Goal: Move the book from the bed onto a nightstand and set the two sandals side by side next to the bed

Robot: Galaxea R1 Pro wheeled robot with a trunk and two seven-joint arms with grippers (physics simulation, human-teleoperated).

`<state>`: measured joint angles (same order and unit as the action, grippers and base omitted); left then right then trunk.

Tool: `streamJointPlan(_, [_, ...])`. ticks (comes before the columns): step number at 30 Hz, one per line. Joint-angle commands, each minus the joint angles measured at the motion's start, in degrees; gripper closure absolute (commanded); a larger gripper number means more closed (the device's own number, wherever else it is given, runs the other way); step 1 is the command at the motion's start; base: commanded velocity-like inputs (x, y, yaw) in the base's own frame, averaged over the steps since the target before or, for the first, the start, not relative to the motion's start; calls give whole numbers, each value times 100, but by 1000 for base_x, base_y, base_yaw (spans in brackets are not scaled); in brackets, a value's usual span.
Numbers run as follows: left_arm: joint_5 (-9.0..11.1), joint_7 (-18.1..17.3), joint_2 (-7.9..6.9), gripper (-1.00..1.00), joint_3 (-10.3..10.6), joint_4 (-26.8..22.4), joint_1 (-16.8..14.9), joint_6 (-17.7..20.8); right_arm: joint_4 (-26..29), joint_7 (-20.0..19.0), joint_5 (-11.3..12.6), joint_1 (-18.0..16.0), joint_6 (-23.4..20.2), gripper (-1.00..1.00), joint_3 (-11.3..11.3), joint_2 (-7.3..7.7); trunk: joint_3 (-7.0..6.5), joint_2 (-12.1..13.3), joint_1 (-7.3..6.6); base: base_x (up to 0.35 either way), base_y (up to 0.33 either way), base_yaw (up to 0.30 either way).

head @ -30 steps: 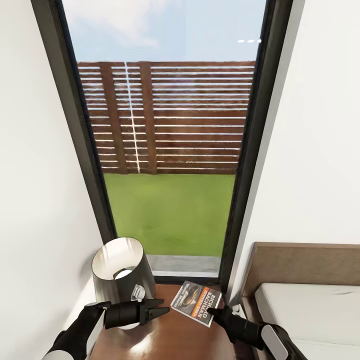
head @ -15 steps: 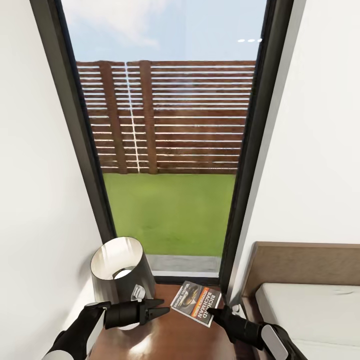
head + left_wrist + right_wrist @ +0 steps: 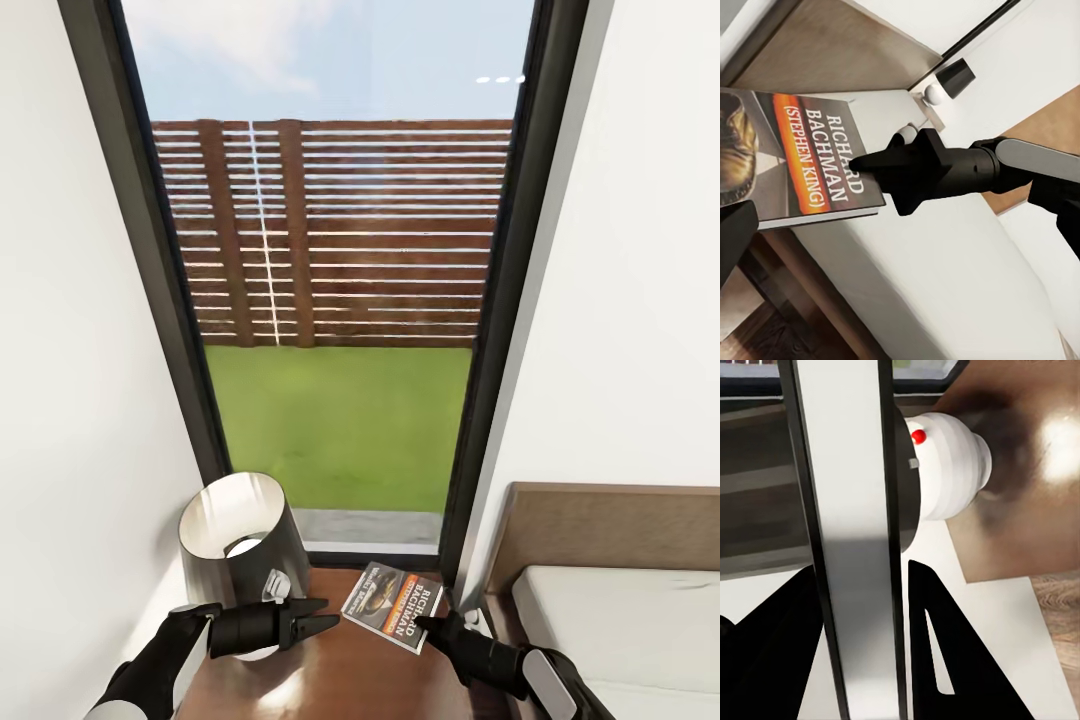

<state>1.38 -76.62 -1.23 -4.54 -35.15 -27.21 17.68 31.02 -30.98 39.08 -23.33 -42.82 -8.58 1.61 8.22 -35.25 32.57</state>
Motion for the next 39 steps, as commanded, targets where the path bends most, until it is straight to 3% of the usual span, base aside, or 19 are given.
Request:
streamJointPlan(1, [12,-20,0,-100,-3,0,-4,60,-1,-13,3,-5,-38,100,-22,-3,28,-51,24,0,0,0])
streamJointPlan(14, [20,-28,0,-100,-3,0,-4,67,-1,-13,3,-5,-36,100,-26,-2,262,-572,310,0,0,0])
streamJointPlan(19, [21,-35,0,-100,-3,0,-4,68,0,-13,3,-5,-39,100,-25,-2,262,-572,310,0,0,0])
streamJointPlan(39, [17,-28,71,-100,-4,102,-4,69,-8,-13,3,-5,-37,100,-21,-10,621,-1374,749,0,0,0])
